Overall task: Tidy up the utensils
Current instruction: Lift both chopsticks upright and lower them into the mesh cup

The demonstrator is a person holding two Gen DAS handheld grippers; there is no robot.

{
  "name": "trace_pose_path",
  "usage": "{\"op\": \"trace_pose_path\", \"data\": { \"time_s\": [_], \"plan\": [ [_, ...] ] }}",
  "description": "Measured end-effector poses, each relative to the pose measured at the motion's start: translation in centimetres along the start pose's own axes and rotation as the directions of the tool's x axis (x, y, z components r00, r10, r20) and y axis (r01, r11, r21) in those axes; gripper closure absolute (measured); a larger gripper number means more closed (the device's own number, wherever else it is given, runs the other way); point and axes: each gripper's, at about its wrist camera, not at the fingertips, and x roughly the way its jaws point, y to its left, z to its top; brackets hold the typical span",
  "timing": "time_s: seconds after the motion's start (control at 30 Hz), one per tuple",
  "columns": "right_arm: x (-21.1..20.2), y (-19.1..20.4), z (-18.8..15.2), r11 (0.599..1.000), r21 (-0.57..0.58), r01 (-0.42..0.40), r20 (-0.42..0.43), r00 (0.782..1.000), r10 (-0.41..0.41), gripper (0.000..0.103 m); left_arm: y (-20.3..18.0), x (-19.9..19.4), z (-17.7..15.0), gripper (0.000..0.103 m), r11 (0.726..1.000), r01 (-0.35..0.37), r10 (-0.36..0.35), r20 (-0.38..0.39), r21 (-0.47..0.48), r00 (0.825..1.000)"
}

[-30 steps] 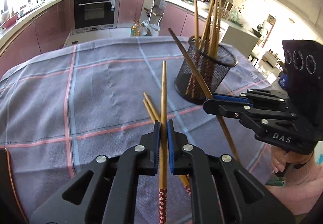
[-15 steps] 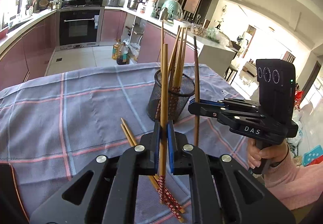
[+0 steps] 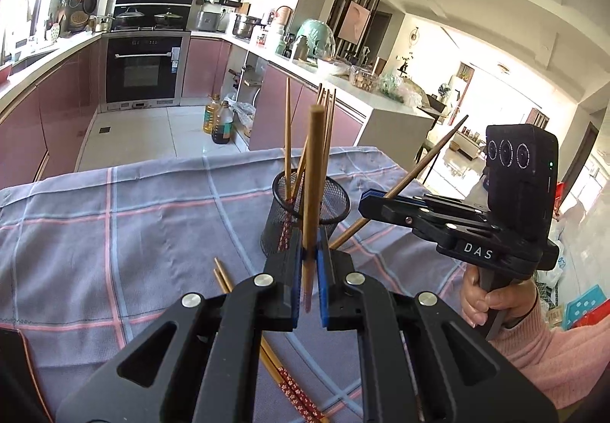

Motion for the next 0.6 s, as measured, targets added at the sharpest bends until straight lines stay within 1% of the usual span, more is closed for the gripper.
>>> {"op": "trace_pose_path", "data": {
  "time_s": [0.27, 0.6],
  "plan": [
    [-1.3, -0.1, 1.4, 0.999, -0.027, 0.026, 0.045, 0.999, -0.024, 0.097, -1.1, 0.7, 1.4, 0.095, 1.0, 0.022, -0.022, 0.022, 0.019, 1.0],
    [-2.8, -0.4, 2.7, 0.998, -0.039, 0.047, 0.087, 0.995, -0.044, 0.097, -2.1, 0.7, 3.0, 0.095, 0.999, 0.023, -0.025, 0.049, 0.046, 0.998]
  ]
}}
